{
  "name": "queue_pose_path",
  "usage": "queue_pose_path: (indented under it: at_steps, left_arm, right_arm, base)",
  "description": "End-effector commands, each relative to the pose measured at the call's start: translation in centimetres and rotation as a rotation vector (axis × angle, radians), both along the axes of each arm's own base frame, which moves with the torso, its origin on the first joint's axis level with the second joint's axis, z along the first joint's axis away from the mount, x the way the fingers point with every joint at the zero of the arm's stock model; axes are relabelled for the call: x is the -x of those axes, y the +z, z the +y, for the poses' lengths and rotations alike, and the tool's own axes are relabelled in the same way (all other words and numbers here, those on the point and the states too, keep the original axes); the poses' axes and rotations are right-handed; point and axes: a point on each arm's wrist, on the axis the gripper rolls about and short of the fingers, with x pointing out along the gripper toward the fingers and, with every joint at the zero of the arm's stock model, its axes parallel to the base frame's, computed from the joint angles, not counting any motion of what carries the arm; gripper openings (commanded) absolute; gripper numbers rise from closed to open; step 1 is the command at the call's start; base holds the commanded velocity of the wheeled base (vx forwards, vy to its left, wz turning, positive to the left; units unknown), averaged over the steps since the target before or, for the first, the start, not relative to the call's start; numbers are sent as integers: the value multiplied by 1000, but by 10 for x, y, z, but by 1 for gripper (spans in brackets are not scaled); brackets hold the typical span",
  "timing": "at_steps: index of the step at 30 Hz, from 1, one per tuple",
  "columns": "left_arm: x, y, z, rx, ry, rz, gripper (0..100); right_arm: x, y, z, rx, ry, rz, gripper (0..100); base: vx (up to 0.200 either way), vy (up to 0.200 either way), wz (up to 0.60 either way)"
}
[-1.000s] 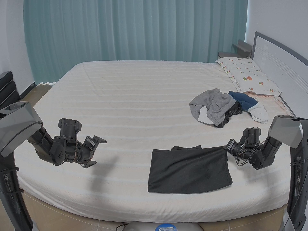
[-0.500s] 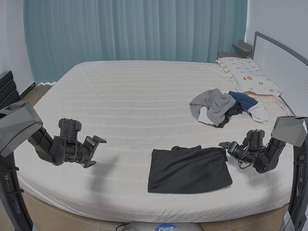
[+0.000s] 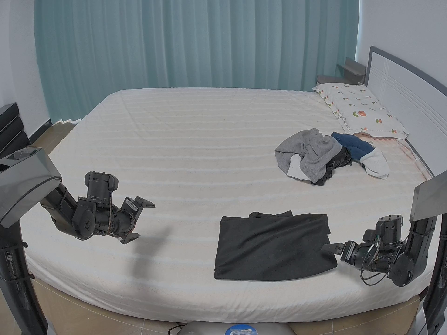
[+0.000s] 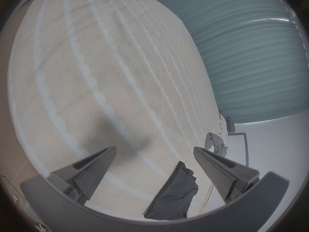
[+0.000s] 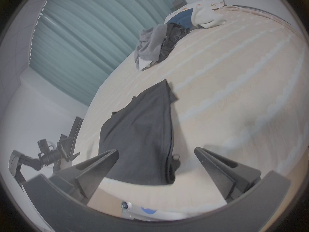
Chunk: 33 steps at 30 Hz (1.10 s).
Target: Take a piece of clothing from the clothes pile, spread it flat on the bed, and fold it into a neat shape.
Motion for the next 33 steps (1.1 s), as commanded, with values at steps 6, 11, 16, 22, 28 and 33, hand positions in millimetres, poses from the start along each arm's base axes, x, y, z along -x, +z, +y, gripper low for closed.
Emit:
queue_pose_path:
  at_steps: [6, 11, 16, 22, 28, 33]
  left_arm:
    - [-1, 1, 0, 3, 3, -2, 100]
    - [-1, 1, 0, 2, 2, -3, 100]
    - [-1, 1, 0, 2, 2, -3, 100]
    - [-1, 1, 0, 2, 2, -3, 100]
    - [-1, 1, 0, 2, 2, -3, 100]
    - [-1, 1, 0, 4, 4, -2, 100]
  right_arm:
    - [12, -8, 7, 35, 22, 54, 0]
    - [29, -4, 8, 54, 26, 83, 0]
    - [37, -2, 5, 63, 22, 99, 0]
    - [40, -2, 4, 70, 26, 108, 0]
    - [32, 2, 5, 54, 20, 38, 0]
    - [30, -4, 8, 55, 28, 39, 100]
  base:
    - [0, 0, 0]
    - [0, 0, 0]
    - [0, 0, 0]
    - [0, 0, 0]
    - [0, 0, 0]
    - [0, 0, 0]
